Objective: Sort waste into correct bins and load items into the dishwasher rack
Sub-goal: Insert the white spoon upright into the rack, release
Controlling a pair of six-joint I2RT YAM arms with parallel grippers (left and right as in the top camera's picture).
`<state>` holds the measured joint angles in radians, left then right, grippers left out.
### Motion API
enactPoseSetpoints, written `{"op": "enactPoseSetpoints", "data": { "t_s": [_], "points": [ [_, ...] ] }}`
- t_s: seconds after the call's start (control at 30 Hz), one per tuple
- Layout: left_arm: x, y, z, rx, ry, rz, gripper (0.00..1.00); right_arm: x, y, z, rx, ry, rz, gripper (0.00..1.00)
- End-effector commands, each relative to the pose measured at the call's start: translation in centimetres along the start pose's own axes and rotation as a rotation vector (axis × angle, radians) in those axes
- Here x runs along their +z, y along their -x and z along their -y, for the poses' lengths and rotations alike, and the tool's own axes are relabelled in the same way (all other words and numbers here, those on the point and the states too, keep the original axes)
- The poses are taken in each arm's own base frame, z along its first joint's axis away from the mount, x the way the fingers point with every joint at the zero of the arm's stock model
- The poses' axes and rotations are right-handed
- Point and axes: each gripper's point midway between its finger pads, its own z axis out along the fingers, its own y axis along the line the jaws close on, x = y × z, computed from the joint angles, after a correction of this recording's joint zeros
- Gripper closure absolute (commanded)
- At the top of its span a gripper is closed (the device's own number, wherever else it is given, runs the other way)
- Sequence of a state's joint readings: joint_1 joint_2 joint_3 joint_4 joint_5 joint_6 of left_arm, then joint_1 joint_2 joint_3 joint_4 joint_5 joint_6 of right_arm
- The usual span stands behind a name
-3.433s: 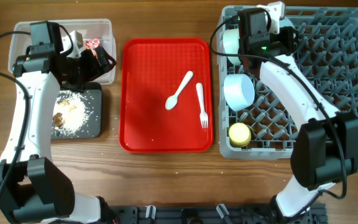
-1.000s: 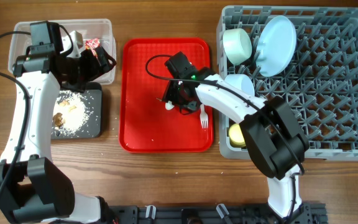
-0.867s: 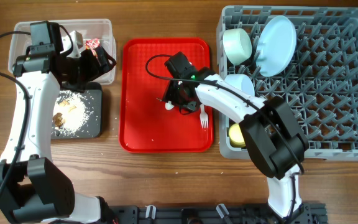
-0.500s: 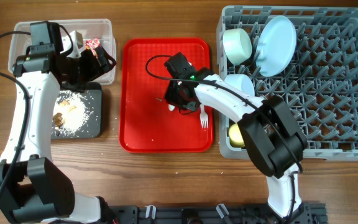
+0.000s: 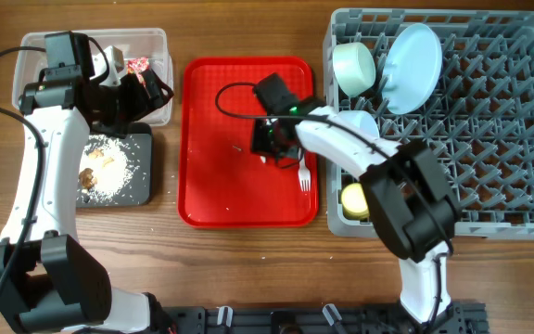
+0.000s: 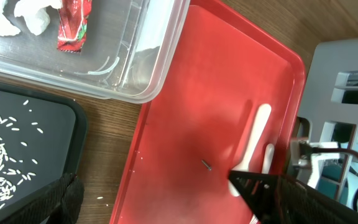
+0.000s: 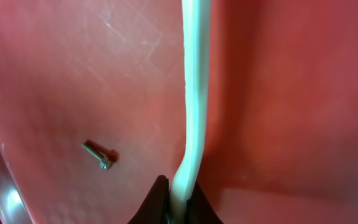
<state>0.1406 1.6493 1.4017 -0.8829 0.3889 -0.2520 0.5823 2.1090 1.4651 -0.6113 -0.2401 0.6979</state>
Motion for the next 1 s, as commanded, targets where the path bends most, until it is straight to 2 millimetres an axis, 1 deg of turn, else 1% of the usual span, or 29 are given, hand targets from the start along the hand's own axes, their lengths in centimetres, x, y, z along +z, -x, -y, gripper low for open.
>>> {"op": "enactPoseSetpoints", "data": {
  "t_s": [0.0,0.13,0.2,0.23,0.27,0.33,0.4,0.47,0.5,0.53,0.57,0.63,0.77,0.87,0.97],
  "points": [
    [-0.7,0.6,0.3,0.017,-0.002,0.028,0.00,-7.7,3.4,-2.4,-0.201,0.162,0.106,0.96],
    [-0.7,0.6,0.3,0.017,-0.002,0.028,0.00,-14.9,5.0,-2.1,-0.302,0.223,0.225,0.96],
    [-0.7,0.6,0.3,0.017,-0.002,0.028,0.00,-18.3,5.4,-1.2,-0.325,0.219,0.289,0.96],
    [-0.7,0.6,0.3,0.017,-0.002,0.028,0.00,-20.4,5.7,-0.6,-0.339,0.216,0.330,0.96],
    [-0.7,0.6,0.3,0.017,-0.002,0.028,0.00,-21.9,5.8,0.0,-0.336,0.208,0.360,0.96],
    [-0.7,0.6,0.3,0.017,-0.002,0.028,0.00,-24.4,6.2,1.6,-0.303,0.171,0.416,0.96],
    [-0.7,0.6,0.3,0.017,-0.002,0.028,0.00,-26.6,6.5,3.9,-0.256,0.115,0.467,0.96],
    [-0.7,0.6,0.3,0.017,-0.002,0.028,0.00,-28.4,6.5,6.5,-0.199,0.040,0.502,0.96],
    [-0.7,0.6,0.3,0.017,-0.002,0.028,0.00,-28.8,6.5,7.3,-0.180,0.017,0.508,0.96],
    [-0.7,0.6,0.3,0.017,-0.002,0.028,0.00,-29.3,6.3,8.7,-0.149,-0.021,0.511,0.96],
    [-0.7,0.6,0.3,0.017,-0.002,0.028,0.00,-29.4,6.3,9.5,-0.131,-0.044,0.509,0.96],
    [-0.7,0.6,0.3,0.017,-0.002,0.028,0.00,-29.6,6.0,12.0,-0.076,-0.117,0.495,0.96],
    [-0.7,0.6,0.3,0.017,-0.002,0.028,0.00,-29.5,5.4,15.9,0.004,-0.229,0.465,0.96],
    [-0.7,0.6,0.3,0.017,-0.002,0.028,0.00,-29.7,5.0,18.1,-0.008,-0.317,0.447,0.96],
    [-0.7,0.6,0.3,0.017,-0.002,0.028,0.00,-30.0,4.7,19.9,0.003,-0.407,0.434,0.96]
  ]
}}
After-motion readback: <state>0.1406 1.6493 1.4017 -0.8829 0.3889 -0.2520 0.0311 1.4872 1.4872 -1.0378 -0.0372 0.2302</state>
